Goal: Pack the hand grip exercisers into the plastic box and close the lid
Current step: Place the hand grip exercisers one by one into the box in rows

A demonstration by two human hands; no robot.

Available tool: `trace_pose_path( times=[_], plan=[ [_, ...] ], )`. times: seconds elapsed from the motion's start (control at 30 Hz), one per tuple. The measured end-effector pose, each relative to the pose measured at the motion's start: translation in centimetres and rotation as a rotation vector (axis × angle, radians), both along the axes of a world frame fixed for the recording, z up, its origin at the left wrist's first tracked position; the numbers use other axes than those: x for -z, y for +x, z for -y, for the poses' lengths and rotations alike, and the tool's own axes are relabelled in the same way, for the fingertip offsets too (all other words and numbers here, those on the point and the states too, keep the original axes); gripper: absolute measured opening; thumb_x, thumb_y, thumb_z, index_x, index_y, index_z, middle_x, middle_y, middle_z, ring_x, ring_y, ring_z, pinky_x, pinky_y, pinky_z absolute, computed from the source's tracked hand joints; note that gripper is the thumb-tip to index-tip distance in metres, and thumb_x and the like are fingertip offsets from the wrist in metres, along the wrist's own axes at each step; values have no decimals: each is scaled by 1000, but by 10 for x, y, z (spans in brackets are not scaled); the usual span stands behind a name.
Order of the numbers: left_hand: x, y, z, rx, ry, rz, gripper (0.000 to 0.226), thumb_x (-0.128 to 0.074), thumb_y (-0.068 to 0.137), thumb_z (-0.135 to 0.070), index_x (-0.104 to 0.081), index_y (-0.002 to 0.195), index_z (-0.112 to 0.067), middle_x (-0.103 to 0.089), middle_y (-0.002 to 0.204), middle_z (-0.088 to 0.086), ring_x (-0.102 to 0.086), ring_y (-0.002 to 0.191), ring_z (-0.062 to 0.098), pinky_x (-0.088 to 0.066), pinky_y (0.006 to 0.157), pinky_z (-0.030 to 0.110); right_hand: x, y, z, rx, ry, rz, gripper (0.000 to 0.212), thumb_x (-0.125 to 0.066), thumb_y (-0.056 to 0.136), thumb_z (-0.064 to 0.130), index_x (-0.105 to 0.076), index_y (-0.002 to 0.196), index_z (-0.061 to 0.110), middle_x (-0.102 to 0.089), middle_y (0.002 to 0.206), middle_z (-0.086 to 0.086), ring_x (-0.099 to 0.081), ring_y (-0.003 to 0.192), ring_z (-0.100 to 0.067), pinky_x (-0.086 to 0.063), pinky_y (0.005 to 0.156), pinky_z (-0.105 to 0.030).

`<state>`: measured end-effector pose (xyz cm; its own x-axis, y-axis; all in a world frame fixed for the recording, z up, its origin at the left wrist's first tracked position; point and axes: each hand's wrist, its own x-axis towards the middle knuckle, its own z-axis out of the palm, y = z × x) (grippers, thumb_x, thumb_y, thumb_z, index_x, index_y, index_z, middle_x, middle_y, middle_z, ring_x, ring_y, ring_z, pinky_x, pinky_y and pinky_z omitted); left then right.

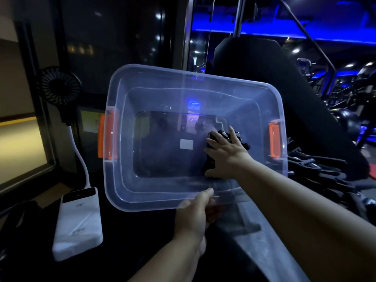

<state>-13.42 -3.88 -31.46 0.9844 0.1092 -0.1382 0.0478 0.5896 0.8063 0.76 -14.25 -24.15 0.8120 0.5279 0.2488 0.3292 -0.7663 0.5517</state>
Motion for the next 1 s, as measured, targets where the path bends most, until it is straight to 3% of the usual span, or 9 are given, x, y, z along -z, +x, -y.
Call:
trace_pose_path(
  times=[0.1, 0.17, 0.27, 0.33, 0.43, 0.6, 0.7, 0.87, 1.0],
  plan=[
    [-5, -4, 4, -7, -4, 10, 27, -64, 86, -17, -73, 62, -9, -73, 70, 13, -69, 59, 18, -53, 51, 23, 1, -28, 18, -65, 277, 5, 67, -56, 78, 65, -50, 134, 29, -34, 152, 6, -1, 148, -16, 11, 113, -52],
    [-6, -5, 9, -33, -16, 7, 17, -63, 87, -16, -69, 74, -8, -73, 70, 14, -69, 57, 17, -53, 50, 22, 8, -51, 34, -121, 461, 92, 50, -61, 79, 55, -61, 123, 30, -53, 136, 8, -23, 143, -17, -11, 113, -44],
    [-3, -6, 11, -63, 12, 8, 13, -64, 87, -16, -64, 81, -5, -72, 69, 13, -68, 59, 17, -55, 55, 24, 22, -83, 65, -220, 776, 302, 26, -61, 83, 38, -72, 99, 21, -68, 102, 4, -56, 109, -25, -39, 90, -39],
    [-1, -6, 11, -69, 37, 17, 14, -65, 87, -17, -64, 80, -5, -73, 69, 12, -68, 59, 17, -56, 58, 24, 34, -101, 87, -201, 920, 376, 22, -59, 85, 31, -71, 96, 16, -68, 97, 0, -58, 98, -26, -42, 87, -38],
    [2, -6, 12, -78, 55, 38, 13, -64, 88, -18, -62, 83, -6, -73, 68, 10, -68, 58, 16, -55, 57, 24, 54, -119, 116, -63, 964, 351, 14, -67, 85, 23, -70, 96, 15, -68, 97, -3, -58, 97, -32, -43, 86, -42],
    [7, -3, 12, -81, 90, 52, 17, -65, 87, -20, -62, 86, -3, -74, 72, 10, -68, 59, 15, -54, 52, 22, 73, -138, 149, 238, 877, 224, 24, -66, 84, 36, -67, 103, 22, -65, 106, -2, -50, 110, -30, -38, 88, -42],
    [8, -4, 11, -76, 93, 49, 14, -65, 87, -19, -63, 82, -6, -74, 70, 9, -68, 58, 15, -54, 52, 22, 83, -148, 166, 335, 800, 255, 26, -63, 84, 40, -64, 106, 26, -62, 110, -1, -47, 114, -27, -30, 94, -41],
    [9, -3, 11, -56, 93, 44, 17, -64, 87, -20, -61, 75, -8, -73, 72, 11, -69, 62, 17, -55, 56, 23, 91, -157, 183, 458, 751, 272, 36, -53, 88, 43, -57, 120, 27, -53, 125, 0, -33, 128, -22, -4, 112, -42],
    [10, -2, 10, 12, 80, 27, 20, -61, 89, -22, -64, 85, -3, -74, 75, 12, -71, 66, 18, -55, 58, 24, 90, -157, 186, 579, 817, 272, 46, -48, 89, 47, -48, 131, 26, -37, 145, -5, -17, 140, -23, 13, 111, -46]
  ],
)
